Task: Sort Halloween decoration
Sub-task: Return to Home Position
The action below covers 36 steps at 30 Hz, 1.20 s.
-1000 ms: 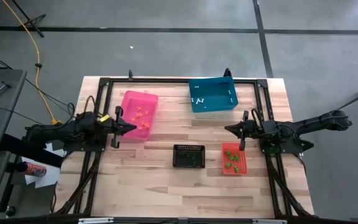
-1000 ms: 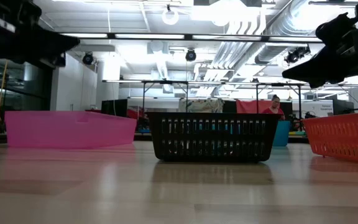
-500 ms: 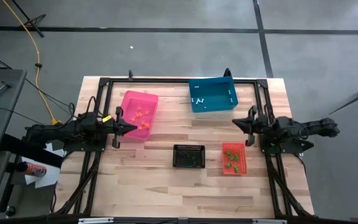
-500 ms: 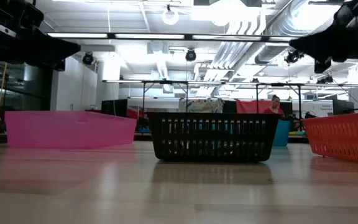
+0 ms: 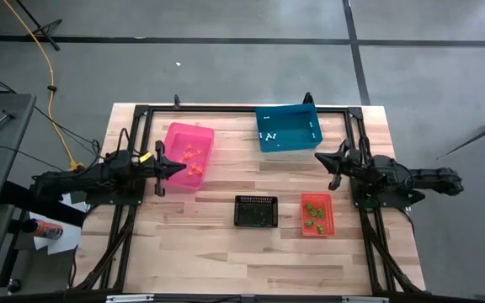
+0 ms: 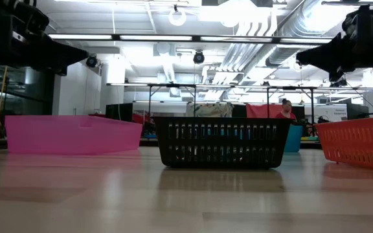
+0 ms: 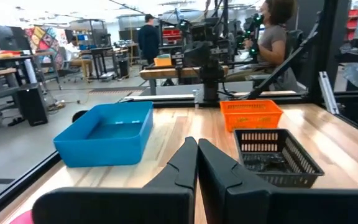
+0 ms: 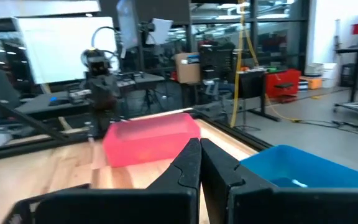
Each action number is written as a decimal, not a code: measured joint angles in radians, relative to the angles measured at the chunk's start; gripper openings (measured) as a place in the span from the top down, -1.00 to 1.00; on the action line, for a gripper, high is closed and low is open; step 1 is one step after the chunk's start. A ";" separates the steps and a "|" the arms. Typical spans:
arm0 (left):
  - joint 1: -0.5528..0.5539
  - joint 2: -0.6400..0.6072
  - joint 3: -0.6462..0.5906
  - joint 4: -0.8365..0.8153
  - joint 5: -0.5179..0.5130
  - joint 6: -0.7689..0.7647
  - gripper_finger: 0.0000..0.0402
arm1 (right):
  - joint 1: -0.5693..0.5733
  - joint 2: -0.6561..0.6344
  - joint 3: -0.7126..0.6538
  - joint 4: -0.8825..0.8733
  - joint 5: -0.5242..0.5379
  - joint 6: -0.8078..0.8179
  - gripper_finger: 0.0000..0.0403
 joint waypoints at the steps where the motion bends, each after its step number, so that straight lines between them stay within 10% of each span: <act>1: 0.007 0.000 0.000 0.000 -0.001 0.000 1.00 | -0.016 0.000 0.000 -0.005 0.000 0.000 1.00; 12: 0.063 0.000 0.000 -0.002 -0.011 0.000 1.00 | -0.196 0.000 0.000 -0.039 0.001 0.000 1.00; 36: -0.140 0.000 0.000 -0.001 -0.010 0.000 1.00 | -0.200 0.019 0.000 -0.040 0.000 0.000 1.00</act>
